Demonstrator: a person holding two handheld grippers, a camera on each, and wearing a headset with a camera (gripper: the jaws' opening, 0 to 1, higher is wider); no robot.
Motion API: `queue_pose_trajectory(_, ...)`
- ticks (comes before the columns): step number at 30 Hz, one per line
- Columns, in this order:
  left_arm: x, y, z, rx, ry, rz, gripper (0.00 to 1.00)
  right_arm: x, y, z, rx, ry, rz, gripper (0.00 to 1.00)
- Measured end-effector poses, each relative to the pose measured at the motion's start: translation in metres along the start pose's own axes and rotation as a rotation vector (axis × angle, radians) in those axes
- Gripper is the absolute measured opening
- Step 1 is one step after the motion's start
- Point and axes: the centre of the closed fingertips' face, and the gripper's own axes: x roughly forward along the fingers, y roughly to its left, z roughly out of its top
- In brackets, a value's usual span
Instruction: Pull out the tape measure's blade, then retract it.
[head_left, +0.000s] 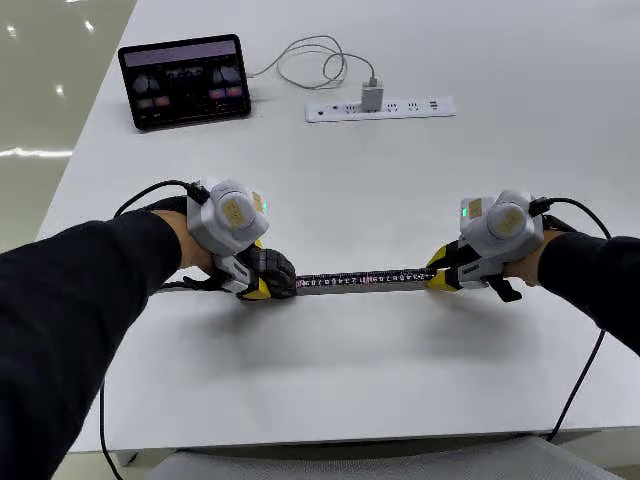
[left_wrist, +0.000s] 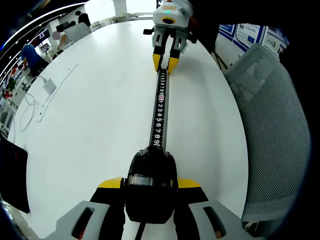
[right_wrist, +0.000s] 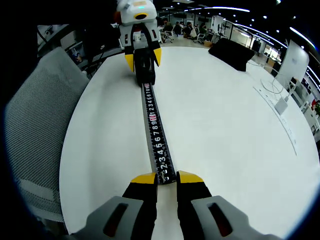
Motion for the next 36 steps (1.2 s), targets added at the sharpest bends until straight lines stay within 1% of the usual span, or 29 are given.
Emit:
queue_pose_trajectory(8, 0.0, 0.001, 0.0, -0.003, -0.003, 0.0, 0.33, -0.005, -0.002, -0.006, 0.005, 0.006, 0.003, 0.09)
queue_pose_trajectory(12, 0.0, 0.001, 0.0, -0.003, -0.003, -0.001, 0.33, -0.005, -0.002, -0.008, 0.006, 0.008, 0.004, 0.09)
queue_pose_trajectory(25, 0.0, 0.0, 0.0, -0.004, -0.003, -0.001, 0.33, -0.009, -0.006, -0.015, 0.011, 0.012, -0.003, 0.09)
queue_pose_trajectory(30, 0.001, 0.0, 0.0, -0.005, -0.002, -0.001, 0.34, -0.012, -0.007, -0.02, 0.011, 0.023, -0.006, 0.09)
queue_pose_trajectory(36, 0.001, 0.0, 0.0, -0.007, -0.002, -0.001, 0.34, -0.012, -0.008, -0.023, 0.015, 0.025, -0.009, 0.09)
